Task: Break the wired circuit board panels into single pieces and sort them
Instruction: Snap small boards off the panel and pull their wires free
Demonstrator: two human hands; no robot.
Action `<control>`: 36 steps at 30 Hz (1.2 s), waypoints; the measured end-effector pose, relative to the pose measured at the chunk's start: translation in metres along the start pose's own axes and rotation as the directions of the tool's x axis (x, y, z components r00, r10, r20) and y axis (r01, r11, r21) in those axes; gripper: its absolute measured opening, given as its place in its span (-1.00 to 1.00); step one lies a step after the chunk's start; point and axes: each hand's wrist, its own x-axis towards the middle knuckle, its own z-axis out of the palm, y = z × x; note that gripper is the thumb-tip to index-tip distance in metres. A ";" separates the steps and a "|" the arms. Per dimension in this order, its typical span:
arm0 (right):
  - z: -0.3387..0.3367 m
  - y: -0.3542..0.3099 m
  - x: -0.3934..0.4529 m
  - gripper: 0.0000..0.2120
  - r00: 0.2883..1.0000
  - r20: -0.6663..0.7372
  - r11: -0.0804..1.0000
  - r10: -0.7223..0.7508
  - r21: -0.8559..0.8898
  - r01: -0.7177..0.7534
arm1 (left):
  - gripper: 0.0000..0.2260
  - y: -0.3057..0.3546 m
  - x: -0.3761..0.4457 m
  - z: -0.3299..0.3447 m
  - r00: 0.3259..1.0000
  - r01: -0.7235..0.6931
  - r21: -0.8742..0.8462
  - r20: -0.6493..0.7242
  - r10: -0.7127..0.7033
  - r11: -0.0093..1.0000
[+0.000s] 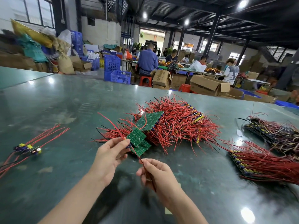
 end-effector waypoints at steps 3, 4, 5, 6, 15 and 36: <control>-0.002 -0.003 0.000 -0.88 0.995 0.074 0.995 0.068 0.062 -0.073 | -0.86 0.006 0.002 -0.004 0.998 0.050 -0.032 0.049 -0.048 0.998; -0.003 -0.004 -0.001 -0.87 0.990 0.109 0.993 0.087 0.071 -0.096 | -0.82 0.006 0.000 -0.004 0.994 0.067 0.010 0.090 -0.068 0.998; -0.003 -0.005 -0.001 -0.86 0.985 0.137 0.990 0.105 0.077 -0.116 | -0.78 0.005 -0.002 -0.003 0.987 0.084 0.063 0.132 -0.092 0.994; -0.004 -0.006 -0.002 -0.86 0.981 0.158 0.988 0.117 0.078 -0.130 | -0.75 0.003 -0.005 -0.002 0.978 0.099 0.108 0.170 -0.117 0.989; -0.005 -0.008 -0.003 -0.89 0.992 0.093 0.988 0.085 0.118 -0.096 | -0.68 -0.003 -0.010 0.002 0.956 0.032 0.241 0.277 -0.100 0.970; -0.003 -0.002 -0.002 -0.86 0.984 0.146 0.979 0.104 0.159 -0.127 | -0.77 -0.002 -0.007 0.001 0.967 0.066 0.185 0.229 -0.108 0.981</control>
